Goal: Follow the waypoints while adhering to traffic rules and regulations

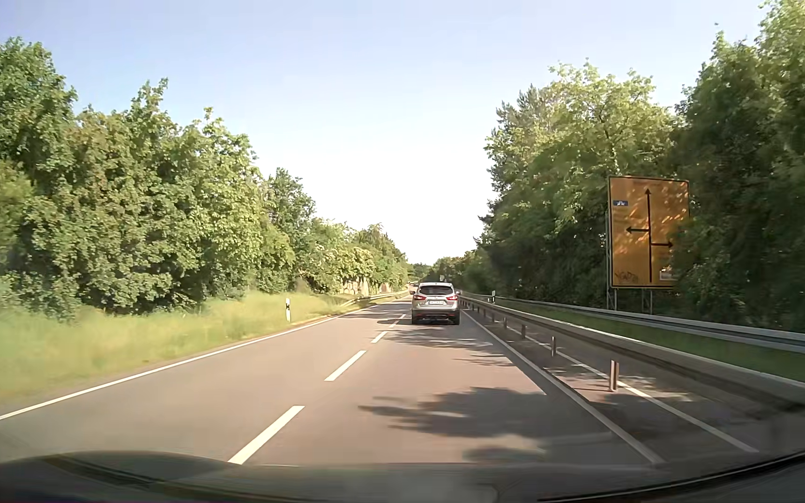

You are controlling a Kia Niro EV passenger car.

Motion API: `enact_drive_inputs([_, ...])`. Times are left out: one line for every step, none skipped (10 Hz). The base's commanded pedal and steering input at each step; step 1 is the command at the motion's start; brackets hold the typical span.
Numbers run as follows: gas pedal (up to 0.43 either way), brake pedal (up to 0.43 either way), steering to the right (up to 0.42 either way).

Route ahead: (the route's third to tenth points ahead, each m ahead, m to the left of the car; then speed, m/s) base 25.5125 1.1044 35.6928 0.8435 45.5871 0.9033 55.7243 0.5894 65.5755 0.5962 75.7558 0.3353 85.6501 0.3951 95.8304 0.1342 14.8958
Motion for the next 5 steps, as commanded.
enact_drive_inputs([0.098,0.030,-0.001])
enact_drive_inputs([0.098,0.030,0.002])
enact_drive_inputs([0.098,0.030,0.003])
enact_drive_inputs([0.098,0.030,0.003])
enact_drive_inputs([0.098,0.030,0.003])
